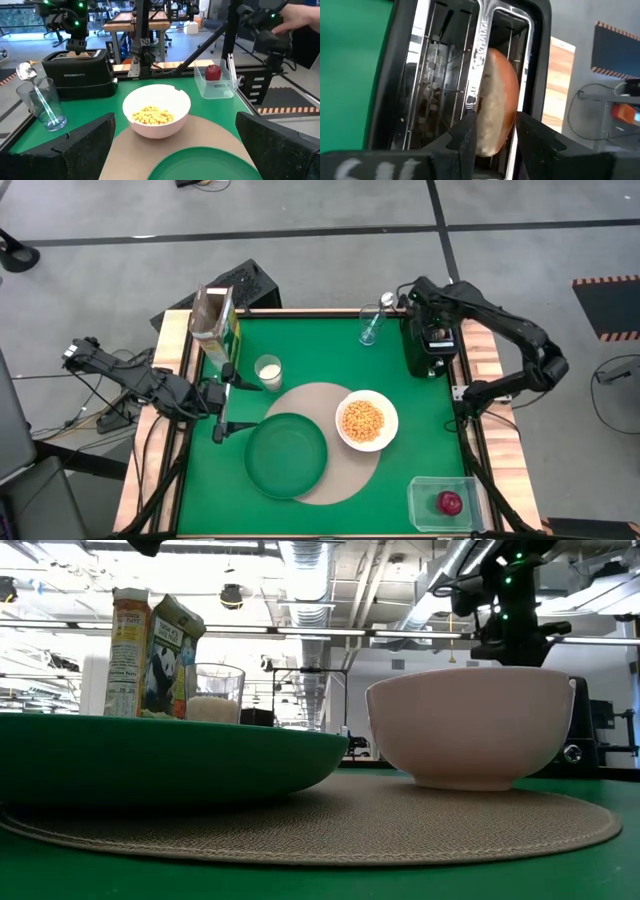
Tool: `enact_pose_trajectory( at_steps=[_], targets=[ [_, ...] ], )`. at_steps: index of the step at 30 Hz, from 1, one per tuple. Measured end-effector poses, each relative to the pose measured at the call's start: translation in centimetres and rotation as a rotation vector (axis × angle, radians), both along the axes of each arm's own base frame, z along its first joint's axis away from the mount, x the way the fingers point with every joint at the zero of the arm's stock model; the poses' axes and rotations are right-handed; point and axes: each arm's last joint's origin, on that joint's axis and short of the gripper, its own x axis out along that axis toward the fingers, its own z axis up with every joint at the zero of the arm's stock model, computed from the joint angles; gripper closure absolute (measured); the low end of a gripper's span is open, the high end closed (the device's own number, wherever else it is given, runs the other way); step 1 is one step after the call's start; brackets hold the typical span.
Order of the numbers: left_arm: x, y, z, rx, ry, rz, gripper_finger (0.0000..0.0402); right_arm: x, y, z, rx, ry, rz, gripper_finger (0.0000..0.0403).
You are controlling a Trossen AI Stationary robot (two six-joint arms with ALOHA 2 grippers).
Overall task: Arrange a breakfast setting
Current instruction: Put the bagel on top of the green plate
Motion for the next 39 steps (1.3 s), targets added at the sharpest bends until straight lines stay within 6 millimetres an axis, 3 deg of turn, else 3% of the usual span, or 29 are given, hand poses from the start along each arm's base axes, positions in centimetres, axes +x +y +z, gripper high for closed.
enact_pose_trajectory(
  at_steps=[8, 18, 23, 26, 31, 35, 39],
  targets=[
    [0.1, 0.0, 0.0, 0.002, 0.002, 0.000, 0.0003, 0.4, -0.7, -0.9, 0.039, 0.024, -0.005, 0.0249],
    [0.1, 0.0, 0.0, 0.014, 0.001, -0.002, 0.0003, 0.5, -0.8, -1.0, 0.037, 0.032, -0.004, 0.0311],
    [0.1, 0.0, 0.0, 0.014, 0.001, -0.005, 0.0003, 0.4, -0.8, -1.1, 0.038, 0.041, -0.007, 0.0321],
    [0.1, 0.0, 0.0, 0.013, 0.001, -0.008, 0.0003, 0.3, -0.7, -0.9, 0.030, 0.033, -0.006, 0.0319],
    [0.1, 0.0, 0.0, 0.013, 0.001, -0.008, 0.0003, 0.1, -0.4, 1.2, -0.031, -0.020, 0.003, 0.0309],
    [0.1, 0.0, 0.0, 0.013, 0.002, -0.008, 0.0003, 0.0, -0.3, 2.5, -0.076, -0.055, 0.003, 0.0276],
    [0.1, 0.0, 0.0, 0.013, 0.002, -0.009, 0.0003, 0.2, -0.6, 2.4, -0.084, -0.052, -0.008, 0.0232]
  ],
)
